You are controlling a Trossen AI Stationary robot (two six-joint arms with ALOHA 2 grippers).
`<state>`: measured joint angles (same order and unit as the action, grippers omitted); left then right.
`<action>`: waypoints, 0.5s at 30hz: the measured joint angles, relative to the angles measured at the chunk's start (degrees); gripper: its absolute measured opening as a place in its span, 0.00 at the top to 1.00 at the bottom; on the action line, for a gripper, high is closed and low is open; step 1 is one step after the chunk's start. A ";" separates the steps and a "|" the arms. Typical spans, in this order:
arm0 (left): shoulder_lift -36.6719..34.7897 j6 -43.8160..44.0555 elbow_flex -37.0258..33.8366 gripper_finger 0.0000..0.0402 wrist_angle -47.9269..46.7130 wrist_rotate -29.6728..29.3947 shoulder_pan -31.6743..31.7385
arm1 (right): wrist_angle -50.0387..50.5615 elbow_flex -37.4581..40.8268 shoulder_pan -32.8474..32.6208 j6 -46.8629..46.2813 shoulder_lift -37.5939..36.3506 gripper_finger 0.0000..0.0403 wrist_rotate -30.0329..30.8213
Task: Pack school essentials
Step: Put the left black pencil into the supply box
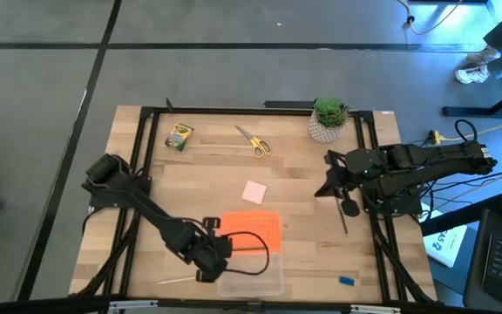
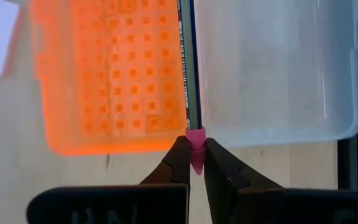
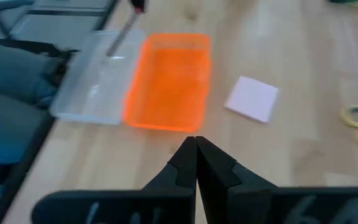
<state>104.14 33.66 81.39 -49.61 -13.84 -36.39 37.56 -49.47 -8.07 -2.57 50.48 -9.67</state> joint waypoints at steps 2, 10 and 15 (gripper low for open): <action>1.18 -1.08 0.39 0.97 1.98 0.38 -0.14 | -0.01 0.00 0.00 0.02 0.02 0.98 -3.46; 2.47 -4.28 0.41 0.97 4.54 2.83 -0.11 | 0.02 0.02 0.00 0.02 0.03 0.98 -8.16; 2.47 -5.78 0.41 0.97 7.04 4.19 0.73 | 0.02 0.02 0.00 0.02 0.04 0.98 -8.05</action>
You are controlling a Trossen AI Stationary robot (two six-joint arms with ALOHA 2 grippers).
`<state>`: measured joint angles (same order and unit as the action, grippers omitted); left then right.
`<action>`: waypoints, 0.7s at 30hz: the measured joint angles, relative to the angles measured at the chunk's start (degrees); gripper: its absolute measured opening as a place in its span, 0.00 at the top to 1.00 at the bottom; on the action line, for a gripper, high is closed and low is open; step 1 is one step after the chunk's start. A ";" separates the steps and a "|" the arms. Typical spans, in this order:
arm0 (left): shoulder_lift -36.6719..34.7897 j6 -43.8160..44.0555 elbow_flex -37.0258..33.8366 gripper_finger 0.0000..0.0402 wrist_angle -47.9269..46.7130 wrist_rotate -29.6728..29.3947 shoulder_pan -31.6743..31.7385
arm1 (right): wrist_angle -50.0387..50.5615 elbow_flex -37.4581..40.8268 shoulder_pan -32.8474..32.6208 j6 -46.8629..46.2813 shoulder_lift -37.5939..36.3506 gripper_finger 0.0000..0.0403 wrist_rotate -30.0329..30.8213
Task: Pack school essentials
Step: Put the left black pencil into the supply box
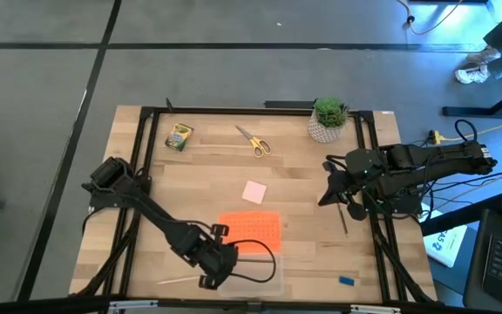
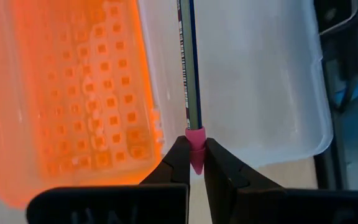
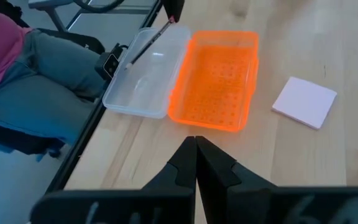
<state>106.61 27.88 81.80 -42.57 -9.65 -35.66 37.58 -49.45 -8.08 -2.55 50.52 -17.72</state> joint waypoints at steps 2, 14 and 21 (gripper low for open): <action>0.00 0.08 0.00 0.97 0.25 1.01 0.32 | 0.01 0.00 0.00 0.00 0.00 0.98 0.00; 2.36 6.08 -0.10 0.97 4.02 1.26 -1.82 | -0.22 0.00 0.00 0.00 -0.01 0.98 0.04; 5.45 6.10 -0.09 0.97 6.63 1.10 -2.30 | -0.53 0.00 0.00 0.00 0.00 0.98 0.09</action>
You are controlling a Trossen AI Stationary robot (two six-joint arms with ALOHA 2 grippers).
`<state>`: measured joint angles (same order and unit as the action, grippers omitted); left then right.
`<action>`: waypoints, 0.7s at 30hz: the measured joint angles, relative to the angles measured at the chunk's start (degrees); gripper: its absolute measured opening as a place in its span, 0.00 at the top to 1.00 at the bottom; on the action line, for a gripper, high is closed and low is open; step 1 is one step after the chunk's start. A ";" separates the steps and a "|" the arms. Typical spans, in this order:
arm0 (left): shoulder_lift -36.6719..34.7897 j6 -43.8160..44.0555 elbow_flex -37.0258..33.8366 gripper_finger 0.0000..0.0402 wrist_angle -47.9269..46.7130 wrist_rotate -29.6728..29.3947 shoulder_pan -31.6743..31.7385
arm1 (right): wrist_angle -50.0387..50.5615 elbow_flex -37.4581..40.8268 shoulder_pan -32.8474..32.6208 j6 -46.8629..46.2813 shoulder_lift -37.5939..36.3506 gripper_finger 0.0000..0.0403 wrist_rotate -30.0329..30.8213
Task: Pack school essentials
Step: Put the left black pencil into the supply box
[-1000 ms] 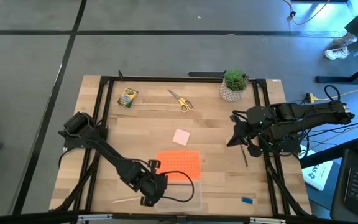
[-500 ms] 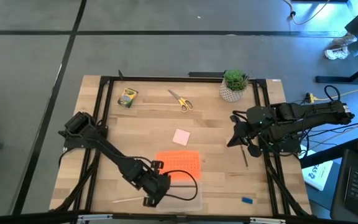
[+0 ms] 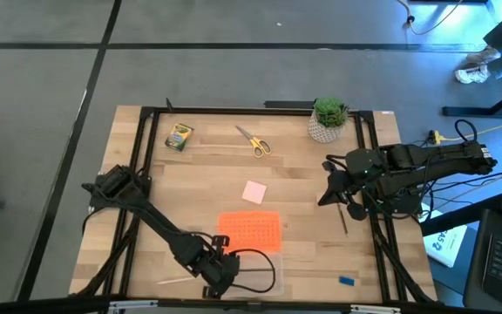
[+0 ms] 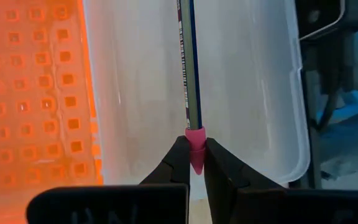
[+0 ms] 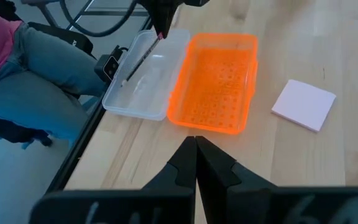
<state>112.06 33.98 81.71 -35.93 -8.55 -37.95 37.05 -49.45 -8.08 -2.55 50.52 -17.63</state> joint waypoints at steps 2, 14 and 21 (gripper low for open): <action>0.58 -0.02 0.00 0.97 0.19 -0.94 0.02 | -0.01 0.00 0.00 -0.16 0.00 0.98 0.02; 4.69 2.59 0.00 0.97 -0.40 -2.91 0.17 | -0.45 0.02 0.00 0.00 0.00 0.98 0.07; 4.73 4.50 0.00 0.94 -0.65 -3.79 1.25 | -0.54 0.02 0.00 0.00 0.00 0.98 0.07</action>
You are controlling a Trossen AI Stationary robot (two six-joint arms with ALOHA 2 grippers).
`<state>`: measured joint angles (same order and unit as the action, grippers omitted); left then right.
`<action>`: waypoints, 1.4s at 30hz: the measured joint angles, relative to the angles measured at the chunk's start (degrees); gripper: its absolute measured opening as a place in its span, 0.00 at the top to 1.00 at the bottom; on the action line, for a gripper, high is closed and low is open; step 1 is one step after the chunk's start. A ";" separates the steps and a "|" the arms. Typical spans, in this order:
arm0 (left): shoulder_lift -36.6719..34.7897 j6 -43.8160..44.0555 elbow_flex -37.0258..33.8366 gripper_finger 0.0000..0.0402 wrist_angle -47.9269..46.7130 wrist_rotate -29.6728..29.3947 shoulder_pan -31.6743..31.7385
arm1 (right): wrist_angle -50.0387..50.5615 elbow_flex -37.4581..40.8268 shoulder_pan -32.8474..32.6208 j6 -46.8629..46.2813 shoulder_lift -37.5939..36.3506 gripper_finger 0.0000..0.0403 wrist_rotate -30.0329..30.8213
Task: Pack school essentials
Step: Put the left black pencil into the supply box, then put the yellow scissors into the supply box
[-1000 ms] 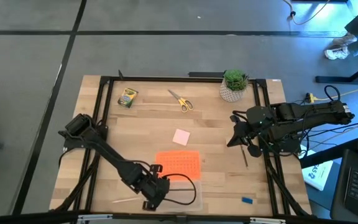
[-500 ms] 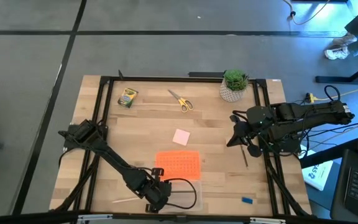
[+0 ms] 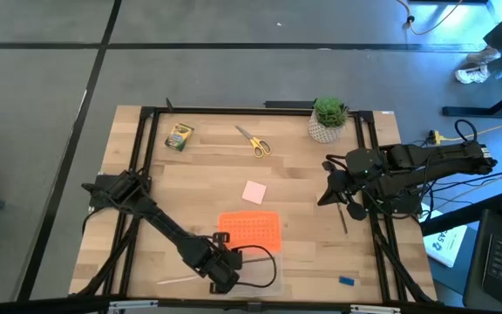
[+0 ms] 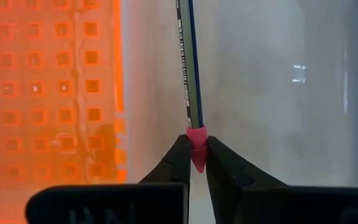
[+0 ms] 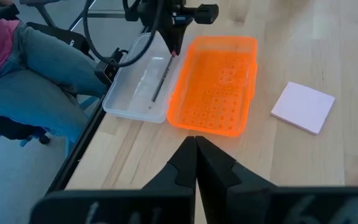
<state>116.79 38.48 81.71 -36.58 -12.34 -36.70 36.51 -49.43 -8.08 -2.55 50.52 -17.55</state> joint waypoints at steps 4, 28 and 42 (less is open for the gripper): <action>0.00 -0.84 0.00 0.89 0.01 0.00 0.48 | 0.00 0.00 0.00 0.00 0.00 0.98 -0.01; -0.21 -1.12 1.98 0.73 -1.91 10.47 3.54 | -0.01 0.00 0.00 0.22 0.00 0.98 -0.03; -2.39 -5.84 15.83 0.73 -21.69 2.68 3.98 | 0.04 0.02 0.00 0.84 -0.02 0.98 -0.05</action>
<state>114.40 32.64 97.54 -58.27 -9.66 -32.73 36.55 -49.41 -8.08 -1.71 50.50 -17.61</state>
